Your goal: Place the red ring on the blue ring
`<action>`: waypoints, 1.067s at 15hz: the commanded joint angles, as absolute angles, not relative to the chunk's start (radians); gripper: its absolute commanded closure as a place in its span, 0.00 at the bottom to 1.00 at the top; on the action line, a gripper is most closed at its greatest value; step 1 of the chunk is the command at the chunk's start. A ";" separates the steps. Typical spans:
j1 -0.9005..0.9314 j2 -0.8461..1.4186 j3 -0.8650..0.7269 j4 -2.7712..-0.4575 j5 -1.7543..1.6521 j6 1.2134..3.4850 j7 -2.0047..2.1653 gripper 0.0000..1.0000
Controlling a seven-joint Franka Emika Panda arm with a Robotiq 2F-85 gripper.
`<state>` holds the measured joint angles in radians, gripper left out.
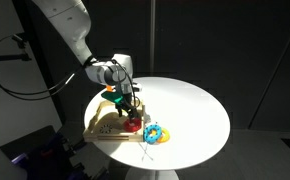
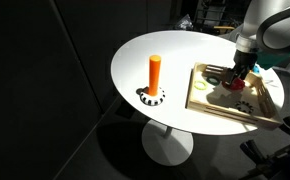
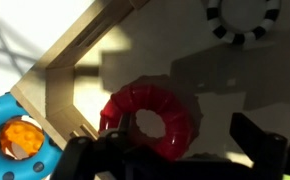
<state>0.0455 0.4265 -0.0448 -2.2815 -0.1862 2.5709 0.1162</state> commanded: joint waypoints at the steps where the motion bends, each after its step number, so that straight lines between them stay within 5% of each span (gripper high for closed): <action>1: 0.039 0.446 -0.039 -2.278 -0.151 2.620 0.102 0.00; 5: 0.036 0.470 -0.036 -2.274 -0.135 2.654 0.090 0.04; 6: 0.034 0.475 -0.034 -2.273 -0.129 2.658 0.086 0.26; 8: 0.032 0.485 -0.035 -2.268 -0.120 2.653 0.082 0.31; 16: 0.020 0.431 -0.036 -2.234 -0.114 2.583 0.063 0.92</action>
<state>0.0385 0.4744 -0.0441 -2.2520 -0.1422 2.6353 0.1087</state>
